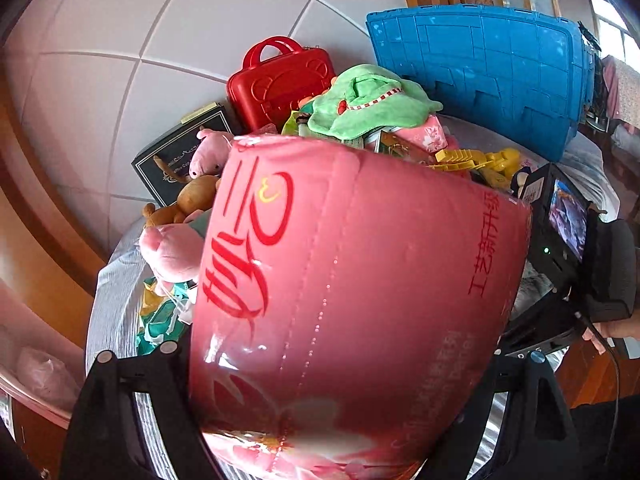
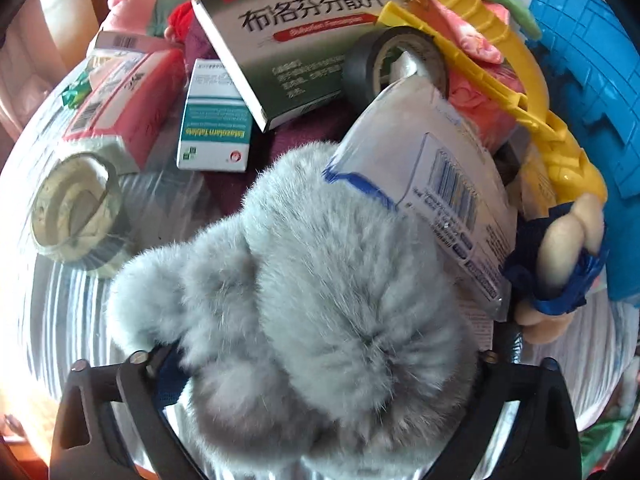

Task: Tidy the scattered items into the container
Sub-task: 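Lift both held items and carry them over the blue crate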

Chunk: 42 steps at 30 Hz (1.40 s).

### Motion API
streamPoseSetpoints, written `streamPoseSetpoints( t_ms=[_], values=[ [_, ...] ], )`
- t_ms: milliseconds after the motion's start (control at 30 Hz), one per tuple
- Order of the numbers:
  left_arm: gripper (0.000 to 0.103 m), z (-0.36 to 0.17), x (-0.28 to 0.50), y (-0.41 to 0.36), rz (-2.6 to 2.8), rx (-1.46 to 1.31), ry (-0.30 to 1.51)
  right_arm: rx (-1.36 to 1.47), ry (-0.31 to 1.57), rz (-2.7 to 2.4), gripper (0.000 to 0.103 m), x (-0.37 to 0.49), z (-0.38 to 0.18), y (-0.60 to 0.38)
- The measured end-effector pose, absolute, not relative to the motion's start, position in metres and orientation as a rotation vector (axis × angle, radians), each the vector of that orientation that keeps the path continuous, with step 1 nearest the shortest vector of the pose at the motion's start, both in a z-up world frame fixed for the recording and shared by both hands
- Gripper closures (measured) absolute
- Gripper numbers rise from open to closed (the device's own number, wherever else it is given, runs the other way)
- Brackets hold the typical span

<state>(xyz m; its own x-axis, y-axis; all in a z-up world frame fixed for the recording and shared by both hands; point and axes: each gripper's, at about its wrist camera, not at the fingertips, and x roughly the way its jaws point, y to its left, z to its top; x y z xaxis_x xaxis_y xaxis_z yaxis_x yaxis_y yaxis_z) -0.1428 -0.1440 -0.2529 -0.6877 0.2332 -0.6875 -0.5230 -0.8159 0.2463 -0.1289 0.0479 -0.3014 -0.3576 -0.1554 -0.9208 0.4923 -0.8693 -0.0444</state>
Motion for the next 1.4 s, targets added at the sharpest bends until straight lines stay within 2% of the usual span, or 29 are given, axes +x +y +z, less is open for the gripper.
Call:
streamPoseSetpoints(
  t_ms=[100,133,167,233,733,1400],
  values=[
    [0.018,-0.25,-0.141,-0.149,2.492,-0.928,0.594,1.459,0.412,-2.225,0.027,-0.126,-0.291,0.05],
    [0.018,-0.249,-0.14,-0.15,2.497,-0.926,0.589,1.449,0.407,-2.22,0.044,-0.124,-0.287,0.051],
    [0.018,-0.247,-0.139,-0.151,2.502,-0.923,0.586,1.441,0.402,-2.213,0.049,-0.122,-0.283,0.052],
    [0.018,-0.245,-0.138,-0.152,2.511,-0.919,0.588,1.434,0.385,-2.186,0.051,-0.119,-0.276,0.052],
    [0.018,-0.201,-0.144,-0.163,2.607,-0.867,0.571,1.319,0.324,-2.167,0.054,-0.107,-0.202,0.047],
    [0.018,-0.087,-0.15,-0.162,2.693,-0.786,0.406,1.148,0.23,-2.307,0.053,-0.105,-0.053,0.089]
  ],
)
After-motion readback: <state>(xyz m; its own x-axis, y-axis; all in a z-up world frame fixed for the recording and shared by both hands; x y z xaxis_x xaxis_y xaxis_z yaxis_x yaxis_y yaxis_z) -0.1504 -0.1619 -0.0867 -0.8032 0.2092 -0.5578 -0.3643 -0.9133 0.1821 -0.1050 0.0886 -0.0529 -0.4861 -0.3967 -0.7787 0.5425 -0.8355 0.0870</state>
